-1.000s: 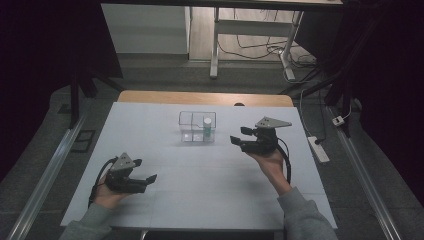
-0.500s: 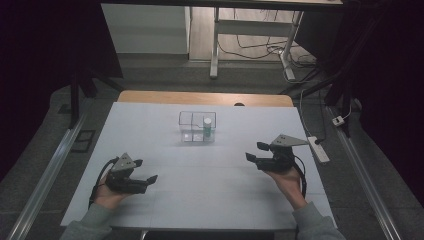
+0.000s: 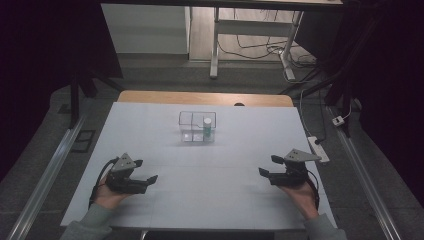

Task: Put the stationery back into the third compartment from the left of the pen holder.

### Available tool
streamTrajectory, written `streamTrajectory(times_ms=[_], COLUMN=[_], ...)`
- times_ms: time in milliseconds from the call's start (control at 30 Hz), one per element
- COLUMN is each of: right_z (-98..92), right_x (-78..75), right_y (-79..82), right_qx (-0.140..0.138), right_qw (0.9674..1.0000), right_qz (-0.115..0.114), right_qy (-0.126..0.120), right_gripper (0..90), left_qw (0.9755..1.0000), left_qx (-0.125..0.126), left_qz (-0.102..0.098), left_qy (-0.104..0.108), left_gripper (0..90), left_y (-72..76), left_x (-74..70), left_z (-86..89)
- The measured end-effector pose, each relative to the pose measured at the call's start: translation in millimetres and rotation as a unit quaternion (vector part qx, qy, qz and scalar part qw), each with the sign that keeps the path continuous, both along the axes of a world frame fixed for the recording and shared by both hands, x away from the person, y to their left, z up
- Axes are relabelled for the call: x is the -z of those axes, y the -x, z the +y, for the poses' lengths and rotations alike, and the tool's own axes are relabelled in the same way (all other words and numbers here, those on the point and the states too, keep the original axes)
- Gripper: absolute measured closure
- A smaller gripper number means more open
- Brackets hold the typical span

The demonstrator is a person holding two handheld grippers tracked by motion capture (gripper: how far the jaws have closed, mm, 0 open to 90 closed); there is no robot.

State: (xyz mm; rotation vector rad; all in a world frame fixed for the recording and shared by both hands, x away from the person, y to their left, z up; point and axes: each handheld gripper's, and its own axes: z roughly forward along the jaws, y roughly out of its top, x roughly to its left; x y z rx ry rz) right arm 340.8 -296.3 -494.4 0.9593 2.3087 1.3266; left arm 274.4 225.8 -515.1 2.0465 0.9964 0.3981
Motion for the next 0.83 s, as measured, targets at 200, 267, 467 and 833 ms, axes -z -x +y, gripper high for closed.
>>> streamTrajectory(times_ms=[200, 267, 467, 833], right_z=[-8.8, -10.6, -11.8, -8.9], right_x=[6.3, 8.5, 9.4, 10.2], right_y=[7.0, 7.6, 7.8, 8.3], right_qx=[-0.002, -0.003, -0.006, -0.012], right_qw=[1.0, 1.0, 0.9999, 0.9998], right_qz=[0.0, 0.004, 0.006, 0.0], right_qy=[0.004, 0.004, 0.005, 0.017], right_gripper=[21.8, 21.5, 21.4, 21.4], left_qw=[1.0, 1.0, 1.0, 1.0], left_qx=[0.0, 0.0, 0.0, -0.001], left_qz=[-0.002, -0.002, -0.003, -0.003], left_qy=[0.0, 0.001, 0.003, 0.003], left_gripper=[17.0, 17.0, 17.0, 17.0], left_y=[0.9, 1.2, 1.4, 1.7], left_x=[-0.6, -0.8, -1.2, -1.4], left_z=[0.4, 0.4, 0.7, 0.9])
